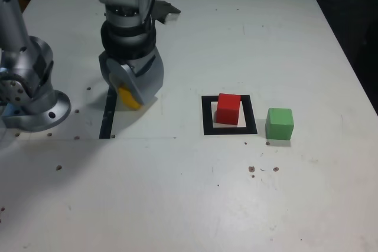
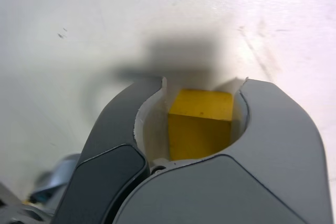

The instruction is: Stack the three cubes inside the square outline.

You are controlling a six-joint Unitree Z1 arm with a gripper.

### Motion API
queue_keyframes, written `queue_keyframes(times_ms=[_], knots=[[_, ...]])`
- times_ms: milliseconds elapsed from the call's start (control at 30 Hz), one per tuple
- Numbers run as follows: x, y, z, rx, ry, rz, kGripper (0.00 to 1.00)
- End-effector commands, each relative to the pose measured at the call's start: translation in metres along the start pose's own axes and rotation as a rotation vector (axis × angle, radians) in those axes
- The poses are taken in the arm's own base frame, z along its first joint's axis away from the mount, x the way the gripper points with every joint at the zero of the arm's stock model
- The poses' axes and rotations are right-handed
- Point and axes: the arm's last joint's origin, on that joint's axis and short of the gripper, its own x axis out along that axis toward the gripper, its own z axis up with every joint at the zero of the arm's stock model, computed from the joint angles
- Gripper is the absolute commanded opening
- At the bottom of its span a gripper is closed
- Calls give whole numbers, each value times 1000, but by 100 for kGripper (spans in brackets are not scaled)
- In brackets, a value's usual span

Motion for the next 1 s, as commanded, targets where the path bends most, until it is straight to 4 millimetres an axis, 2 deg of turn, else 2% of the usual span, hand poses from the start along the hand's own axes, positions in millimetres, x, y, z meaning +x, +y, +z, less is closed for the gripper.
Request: queue_keyframes(times_ms=[0,100,200,300,400,567,800,967], knots=[[-10,4,4,-25,11,-6,9],[-35,14,10,-67,15,3,8],[-71,29,21,-139,-8,22,8],[-99,44,38,-205,-16,21,8],[-116,59,62,-250,-15,4,8],[-127,75,92,-310,-41,-22,8],[-138,78,112,-378,-100,-39,8],[-135,76,123,-380,-100,-54,8]])
